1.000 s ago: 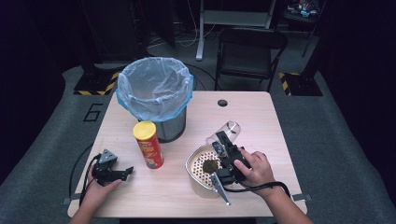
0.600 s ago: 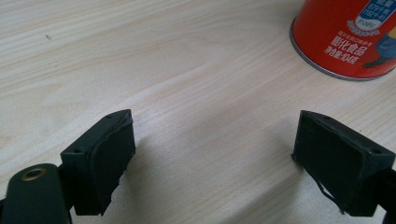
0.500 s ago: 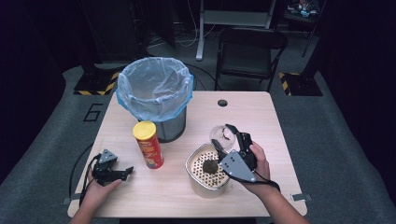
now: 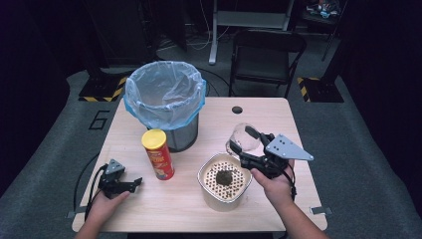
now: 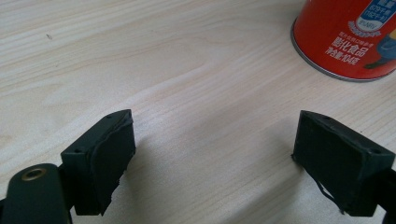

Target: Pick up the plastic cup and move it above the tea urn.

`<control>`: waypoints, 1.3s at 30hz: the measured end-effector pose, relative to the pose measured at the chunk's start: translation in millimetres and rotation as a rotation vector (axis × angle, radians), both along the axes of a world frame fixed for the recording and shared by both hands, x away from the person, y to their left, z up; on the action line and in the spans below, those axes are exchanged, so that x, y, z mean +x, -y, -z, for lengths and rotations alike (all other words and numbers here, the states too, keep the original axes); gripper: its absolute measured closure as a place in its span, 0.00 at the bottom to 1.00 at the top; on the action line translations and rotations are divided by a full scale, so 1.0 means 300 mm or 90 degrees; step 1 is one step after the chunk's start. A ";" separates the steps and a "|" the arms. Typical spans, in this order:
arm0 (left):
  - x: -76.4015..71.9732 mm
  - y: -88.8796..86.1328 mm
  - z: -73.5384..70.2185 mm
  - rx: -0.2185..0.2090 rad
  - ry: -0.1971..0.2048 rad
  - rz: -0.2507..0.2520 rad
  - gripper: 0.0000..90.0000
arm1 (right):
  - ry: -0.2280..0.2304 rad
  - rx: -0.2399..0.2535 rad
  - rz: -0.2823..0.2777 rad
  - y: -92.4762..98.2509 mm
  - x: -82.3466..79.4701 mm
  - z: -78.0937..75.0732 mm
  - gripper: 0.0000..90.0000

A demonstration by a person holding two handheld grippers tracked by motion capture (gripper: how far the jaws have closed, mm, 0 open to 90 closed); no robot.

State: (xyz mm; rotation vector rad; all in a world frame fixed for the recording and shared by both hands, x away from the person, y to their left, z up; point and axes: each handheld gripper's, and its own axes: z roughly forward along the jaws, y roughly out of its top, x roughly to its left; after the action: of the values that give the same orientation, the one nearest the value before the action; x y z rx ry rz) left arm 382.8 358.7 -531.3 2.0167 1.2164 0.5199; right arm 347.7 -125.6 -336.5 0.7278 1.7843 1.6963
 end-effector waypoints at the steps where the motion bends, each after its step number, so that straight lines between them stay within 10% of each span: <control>1: 0.000 0.000 0.000 0.000 0.000 0.000 0.14 | 0.006 -0.009 0.002 0.002 0.002 -0.011 0.37; 21: -0.007 -0.001 -0.003 0.010 -0.005 0.014 0.13 | -0.022 -0.042 0.003 -0.091 0.116 -0.338 0.36; 39: -0.006 -0.001 -0.003 0.007 -0.004 0.011 0.13 | -0.053 -0.050 -0.043 -0.330 0.350 -0.395 0.36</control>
State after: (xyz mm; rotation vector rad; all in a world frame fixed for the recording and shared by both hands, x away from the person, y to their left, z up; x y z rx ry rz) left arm 380.8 358.9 -530.5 2.0378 1.2004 0.5140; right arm 452.6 -26.7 -217.9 0.7216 1.9413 1.6503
